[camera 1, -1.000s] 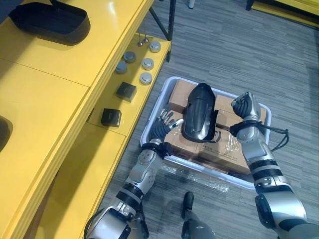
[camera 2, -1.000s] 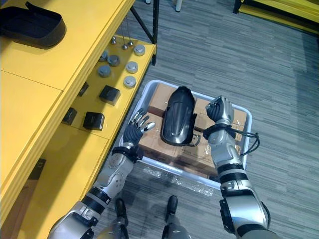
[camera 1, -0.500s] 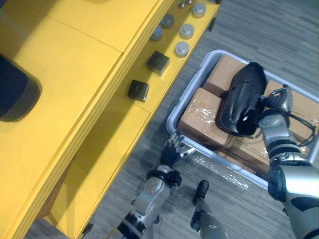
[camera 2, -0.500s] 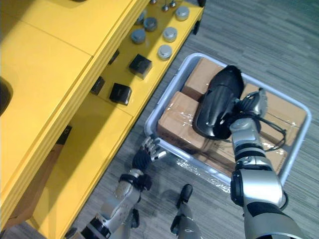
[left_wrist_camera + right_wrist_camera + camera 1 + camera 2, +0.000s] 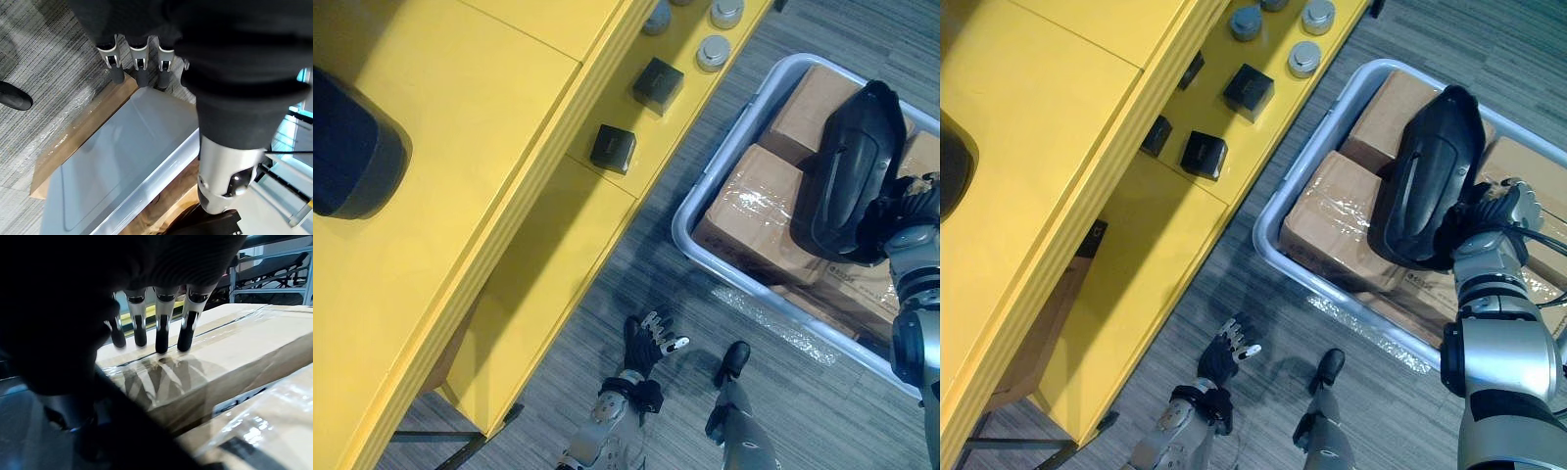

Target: Walk over and take plastic housings, then place them on the shelf

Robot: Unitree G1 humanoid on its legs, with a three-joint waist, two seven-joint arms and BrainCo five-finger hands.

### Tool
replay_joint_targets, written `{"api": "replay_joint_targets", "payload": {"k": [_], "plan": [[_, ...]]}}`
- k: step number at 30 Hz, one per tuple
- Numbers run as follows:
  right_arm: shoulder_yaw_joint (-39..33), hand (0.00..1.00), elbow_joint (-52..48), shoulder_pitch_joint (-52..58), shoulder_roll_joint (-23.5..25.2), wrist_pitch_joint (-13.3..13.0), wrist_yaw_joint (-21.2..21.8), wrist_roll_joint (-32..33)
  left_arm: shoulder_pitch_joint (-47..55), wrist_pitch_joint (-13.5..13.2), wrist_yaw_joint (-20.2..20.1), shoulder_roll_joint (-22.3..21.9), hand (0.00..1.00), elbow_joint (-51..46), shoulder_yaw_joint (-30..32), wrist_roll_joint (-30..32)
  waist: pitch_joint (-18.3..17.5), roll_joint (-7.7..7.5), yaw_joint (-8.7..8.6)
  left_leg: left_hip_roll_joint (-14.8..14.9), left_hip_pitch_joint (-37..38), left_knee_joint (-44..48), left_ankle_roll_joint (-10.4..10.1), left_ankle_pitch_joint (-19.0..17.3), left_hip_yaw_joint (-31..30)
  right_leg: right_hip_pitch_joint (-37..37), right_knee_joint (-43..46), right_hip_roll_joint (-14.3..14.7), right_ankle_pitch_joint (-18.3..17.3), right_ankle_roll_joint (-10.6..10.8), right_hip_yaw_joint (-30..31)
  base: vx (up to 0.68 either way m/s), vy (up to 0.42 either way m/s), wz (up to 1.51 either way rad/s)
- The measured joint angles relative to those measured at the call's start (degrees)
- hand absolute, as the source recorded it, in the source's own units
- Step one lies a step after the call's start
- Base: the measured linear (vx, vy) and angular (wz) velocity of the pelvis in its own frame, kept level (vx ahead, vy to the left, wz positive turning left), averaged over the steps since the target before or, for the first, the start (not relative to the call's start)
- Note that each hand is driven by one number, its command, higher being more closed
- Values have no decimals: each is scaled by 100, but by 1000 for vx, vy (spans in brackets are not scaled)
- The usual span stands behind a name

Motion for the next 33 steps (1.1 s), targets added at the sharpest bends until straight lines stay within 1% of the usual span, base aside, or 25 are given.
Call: {"api": "replay_joint_targets", "payload": {"k": [5,12,15,16,17,19,20,22,23,24,25,27,28,29,30,33], "plan": [[119,100,37,-31,-195,-87,87,80,5,2,-42,-20,0,1,208,1,4,8,45,-25,-120,-9,1,26,-61,-88,4,-7,-1,0,-43,26,65,6],[198,100,-45,255,-161,-114,137,245,0,1,-82,-89,0,-1,482,7,8,15,90,-26,-97,-11,1,38,-55,-75,4,-1,-2,-2,-32,28,66,-1],[85,100,-618,755,-19,-107,124,239,-1,3,-77,-81,0,-44,667,10,13,10,69,-23,113,-11,0,35,-60,140,1,2,-5,-4,-33,38,64,2],[85,100,-856,917,59,-109,115,227,-2,3,-75,-69,0,-103,727,10,16,6,21,-21,192,-12,-9,27,-71,227,1,3,-17,-1,-38,38,49,7],[85,100,-1303,1153,174,-109,109,110,-8,0,-78,-5,0,-268,826,12,20,0,-63,-11,298,-20,-15,21,-92,340,11,2,-56,-2,-45,37,44,6],[80,100,-1767,1393,244,-102,102,-24,-42,-4,-77,113,0,-443,864,12,30,-17,-104,11,402,-21,-20,17,-82,433,17,15,-63,-7,-38,35,30,-2],[81,100,-2288,1638,402,-105,89,-183,-71,-4,-78,236,0,-611,886,12,60,-66,-208,35,552,-28,-32,8,-62,566,33,30,-90,-5,-26,28,13,-9],[79,100,-2823,1970,542,-103,83,-351,-148,-2,-82,385,0,-725,889,9,73,-142,-254,68,739,-39,-55,-11,2,711,38,55,-109,-7,13,22,-4,-15],[80,100,-3290,2246,700,-107,81,-521,-241,-3,-90,508,0,-837,948,9,51,-234,-331,105,908,-44,-83,-32,52,848,37,89,-125,-15,59,19,-16,-19],[85,100,-3424,2316,773,-109,81,-615,-279,-2,-90,567,0,-878,974,9,39,-283,-360,124,973,-46,-100,-45,70,891,37,105,-128,-18,95,15,-15,-27],[86,100,-3628,2444,862,-111,82,-702,-345,-2,-96,638,0,-920,1020,10,-10,-371,-361,155,1069,-69,-120,-61,145,926,34,130,-136,-20,166,7,-16,-34],[93,100,-4060,2745,1134,-114,111,-913,-539,-2,-97,851,0,-935,1092,13,-154,-633,-443,218,1300,-91,-180,-110,321,1053,21,208,-169,-42,313,8,-12,-39],[93,100,-4147,2818,1209,-115,135,-945,-579,-1,-97,902,0,-931,1108,13,-203,-697,-478,238,1357,-92,-191,-120,353,1090,17,226,-178,-50,327,24,-22,-31],[112,100,-4362,3039,1299,-119,175,-1055,-684,5,-96,990,0,-908,1139,13,-304,-802,-503,275,1487,-94,-230,-156,386,1193,-9,263,-194,-51,349,28,-25,-20],[119,100,-4539,3249,1359,-131,256,-1153,-800,5,-95,1021,0,-866,1143,12,-431,-879,-564,303,1594,-95,-256,-176,426,1288,-16,293,-218,-62,373,55,-23,-17],[230,100,-4813,3518,1437,-138,423,-1295,-1196,11,-93,1039,0,-465,1127,4,-709,-957,-660,351,1791,-97,-297,-211,490,1502,-112,343,-226,-69,434,58,8,-10]]}}
